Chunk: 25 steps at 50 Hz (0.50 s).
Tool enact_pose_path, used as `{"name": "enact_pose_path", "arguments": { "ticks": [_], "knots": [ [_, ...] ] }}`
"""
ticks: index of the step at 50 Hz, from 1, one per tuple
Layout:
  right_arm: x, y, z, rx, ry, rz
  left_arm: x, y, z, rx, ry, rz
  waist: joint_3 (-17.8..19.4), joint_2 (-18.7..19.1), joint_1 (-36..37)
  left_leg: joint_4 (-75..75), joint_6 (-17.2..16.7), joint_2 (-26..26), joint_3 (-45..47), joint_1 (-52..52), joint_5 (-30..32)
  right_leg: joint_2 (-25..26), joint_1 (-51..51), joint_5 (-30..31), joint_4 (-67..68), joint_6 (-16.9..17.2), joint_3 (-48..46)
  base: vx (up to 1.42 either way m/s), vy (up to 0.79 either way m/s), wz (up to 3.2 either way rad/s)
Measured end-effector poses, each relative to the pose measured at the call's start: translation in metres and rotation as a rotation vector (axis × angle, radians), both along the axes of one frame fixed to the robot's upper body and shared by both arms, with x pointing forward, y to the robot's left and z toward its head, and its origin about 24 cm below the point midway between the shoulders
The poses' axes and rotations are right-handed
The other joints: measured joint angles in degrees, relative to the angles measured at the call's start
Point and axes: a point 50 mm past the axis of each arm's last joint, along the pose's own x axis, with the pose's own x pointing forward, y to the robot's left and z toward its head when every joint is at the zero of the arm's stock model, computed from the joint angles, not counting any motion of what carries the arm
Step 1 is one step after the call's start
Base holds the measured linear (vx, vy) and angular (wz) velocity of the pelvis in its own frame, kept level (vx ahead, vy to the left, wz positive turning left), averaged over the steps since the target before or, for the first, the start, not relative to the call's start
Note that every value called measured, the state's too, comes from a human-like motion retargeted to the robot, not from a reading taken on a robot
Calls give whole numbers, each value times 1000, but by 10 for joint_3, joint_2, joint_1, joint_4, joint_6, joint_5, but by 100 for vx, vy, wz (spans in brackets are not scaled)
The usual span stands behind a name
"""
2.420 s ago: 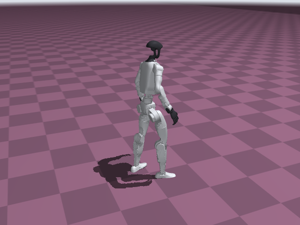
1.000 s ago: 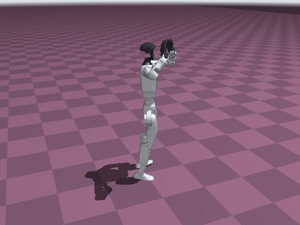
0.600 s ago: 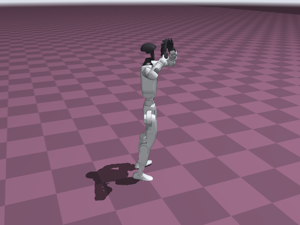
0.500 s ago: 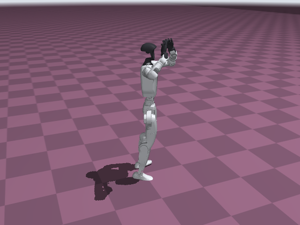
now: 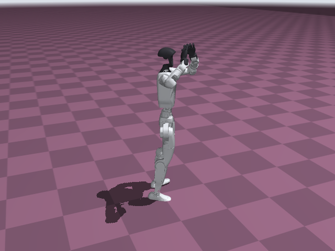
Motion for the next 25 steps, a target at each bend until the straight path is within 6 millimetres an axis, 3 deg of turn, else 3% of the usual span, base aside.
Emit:
{"name": "enact_pose_path", "arguments": {
  "ticks": [25],
  "knots": [
    [1, 2, 2, 3, -7, 8, 0, 3, 2, -8, -6, 7, 7, -7, 6, -5, -2, 4, 18, 1, 3, 9, -7, 6, -5, 0, 15, 0, 0, 0]
  ]
}}
